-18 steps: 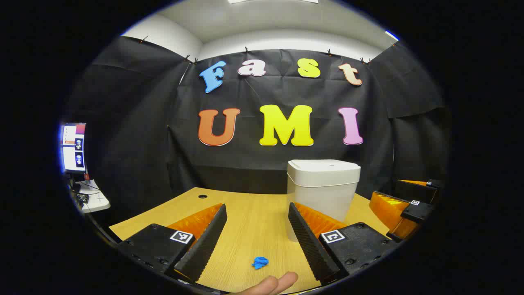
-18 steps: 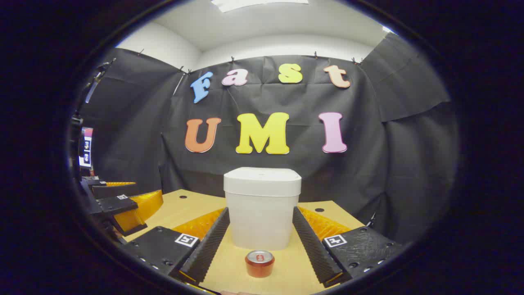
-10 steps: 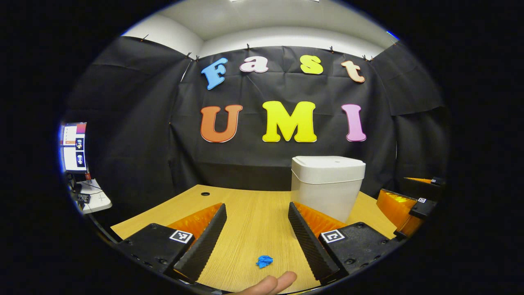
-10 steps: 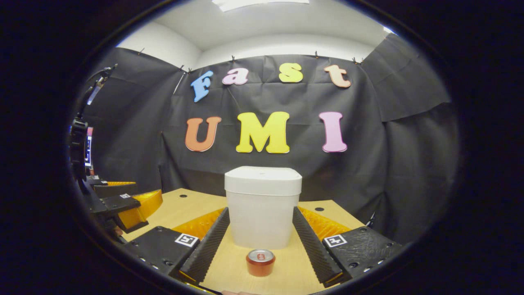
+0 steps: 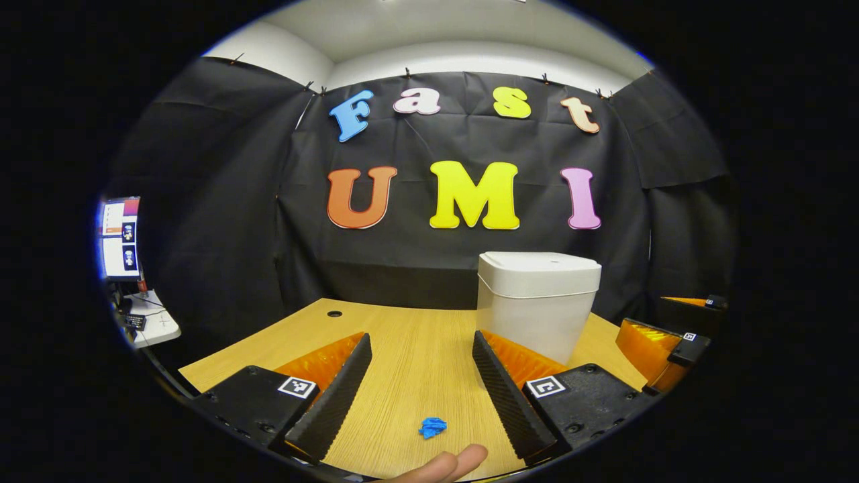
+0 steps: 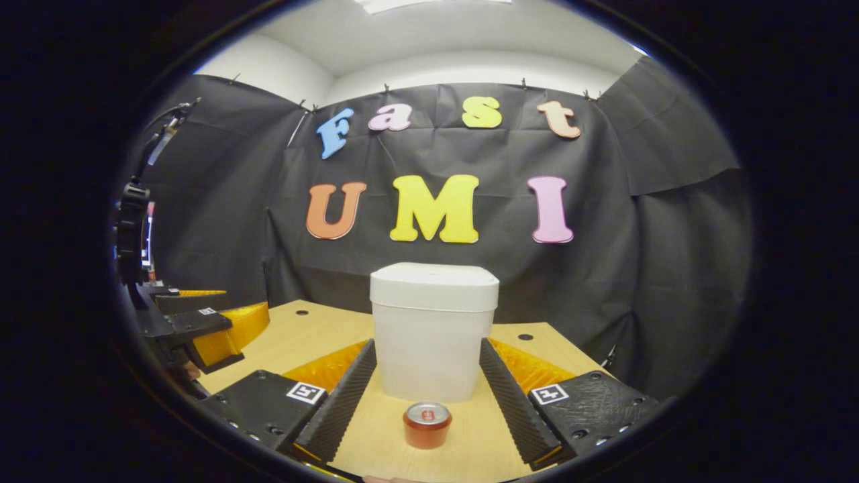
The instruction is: Press the lid of the desktop garbage bin to open it, pick up the crumpled paper on the desktop and throw it into the bin, then pick up the pop can on the desktop and drop it into the bin, and finally close the garbage bin lid.
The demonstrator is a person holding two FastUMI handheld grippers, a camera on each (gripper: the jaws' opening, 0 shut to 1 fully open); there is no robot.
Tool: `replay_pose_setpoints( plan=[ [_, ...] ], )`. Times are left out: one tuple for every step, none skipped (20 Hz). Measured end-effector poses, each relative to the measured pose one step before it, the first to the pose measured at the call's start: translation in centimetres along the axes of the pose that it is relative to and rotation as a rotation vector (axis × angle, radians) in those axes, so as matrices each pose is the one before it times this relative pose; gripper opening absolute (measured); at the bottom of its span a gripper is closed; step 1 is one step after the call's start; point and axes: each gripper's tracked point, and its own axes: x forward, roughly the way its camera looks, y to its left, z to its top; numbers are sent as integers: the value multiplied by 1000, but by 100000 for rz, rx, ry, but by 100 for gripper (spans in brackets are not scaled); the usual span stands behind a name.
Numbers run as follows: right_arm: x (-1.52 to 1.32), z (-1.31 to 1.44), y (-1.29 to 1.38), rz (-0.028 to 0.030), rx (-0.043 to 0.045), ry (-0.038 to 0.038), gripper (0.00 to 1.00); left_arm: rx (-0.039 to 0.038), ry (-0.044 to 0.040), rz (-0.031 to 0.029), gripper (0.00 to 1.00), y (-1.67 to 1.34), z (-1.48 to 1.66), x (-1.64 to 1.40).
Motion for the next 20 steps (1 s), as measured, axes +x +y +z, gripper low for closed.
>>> replay_pose_setpoints(
  plan=[
    [32,60,43,-6,-448,84,95,-145,-14,171,97,114,-12,61],
    [7,34,-10,-47,-411,-89,93,-181,-71,83,98,39,35,-57],
    [42,80,79,-48,-333,-120,93,-51,-62,305,97,128,46,53],
    [-35,15,-3,-6,-207,-234,95,22,-116,366,97,152,5,58],
    [35,32,65,-15,-182,-271,95,7,-39,197,98,99,-39,119],
    [113,130,22,-253,-352,-196,95,-54,241,-28,98,-9,-25,36],
    [159,106,-237,-1329,-202,-69,95,-144,197,-29,98,21,-93,73],
    [204,106,-278,-1158,217,310,97,-194,325,180,98,163,-65,93],
    [273,251,107,218,1043,99,95,-118,250,101,98,127,-40,18],
    [288,252,252,977,1423,442,94,-87,174,97,98,4,-99,127],
    [219,182,134,977,1107,325,94,-6,157,-120,98,37,11,9],
    [373,302,28,585,836,577,94,-48,321,-47,98,18,-115,-27],
    [313,385,-39,183,142,220,94,-152,295,-36,98,12,-80,52],
    [358,565,-143,-594,-349,-32,92,101,595,-271,98,36,-160,79],
    [499,828,-209,-1043,170,-910,90,140,390,-246,98,-46,-127,108],
    [569,780,-254,-1127,566,-828,84,59,211,-84,98,55,-6,-13],
    [515,730,-63,-216,1779,-904,81,-58,140,151,98,63,-45,109],
    [615,850,381,1308,2101,-598,78,-216,120,230,98,114,-35,97],
    [681,883,7,-128,216,-979,73,-240,235,128,98,141,-60,118],
    [836,1018,-302,-1099,-1298,-1220,65,-158,363,258,98,101,-114,123]
  ],
)
